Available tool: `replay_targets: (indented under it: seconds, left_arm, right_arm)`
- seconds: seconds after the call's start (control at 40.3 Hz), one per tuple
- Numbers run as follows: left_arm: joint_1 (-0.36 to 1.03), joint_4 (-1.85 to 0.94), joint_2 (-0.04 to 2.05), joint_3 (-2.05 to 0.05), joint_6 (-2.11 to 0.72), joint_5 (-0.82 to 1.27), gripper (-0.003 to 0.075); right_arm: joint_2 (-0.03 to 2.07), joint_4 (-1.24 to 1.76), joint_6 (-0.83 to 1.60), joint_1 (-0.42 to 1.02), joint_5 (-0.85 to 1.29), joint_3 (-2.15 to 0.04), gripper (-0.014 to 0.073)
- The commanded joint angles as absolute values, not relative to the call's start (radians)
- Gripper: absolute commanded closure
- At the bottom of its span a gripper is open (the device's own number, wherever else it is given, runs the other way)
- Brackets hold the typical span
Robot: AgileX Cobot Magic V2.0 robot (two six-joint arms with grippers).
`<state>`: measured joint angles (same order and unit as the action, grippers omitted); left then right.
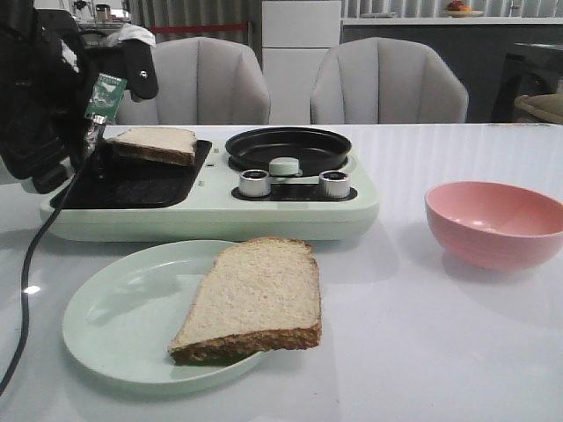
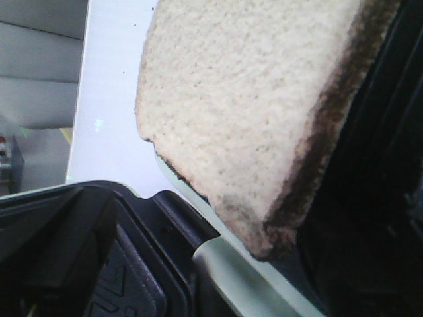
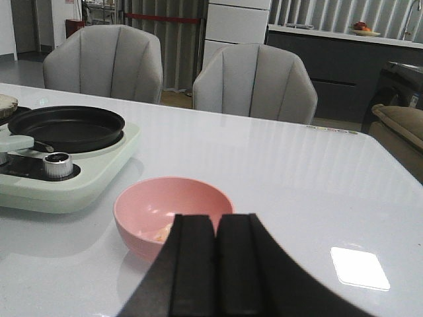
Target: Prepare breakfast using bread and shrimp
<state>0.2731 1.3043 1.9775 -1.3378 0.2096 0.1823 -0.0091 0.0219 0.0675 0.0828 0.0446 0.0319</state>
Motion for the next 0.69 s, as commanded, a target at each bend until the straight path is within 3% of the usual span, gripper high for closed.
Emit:
replay_targets:
  seconds: [0.0, 0.422, 0.67]
  left_arm:
    - [0.291, 1.21, 1.886, -1.359, 0.227, 0.211, 0.0093]
    - [0.355, 0.983, 1.733, -1.319, 0.227, 0.306, 0.0093]
    - [0.384, 0.741, 1.498, -1.242, 0.227, 0.29, 0.0093]
  right_arm:
    - [-0.029, 0.017, 0.071, 0.083, -0.042, 0.026, 0.0627]
    - [-0.029, 0.017, 0.071, 0.083, -0.042, 0.026, 0.0627]
    - [-0.029, 0.017, 0.071, 0.083, -0.042, 0.026, 0.0627]
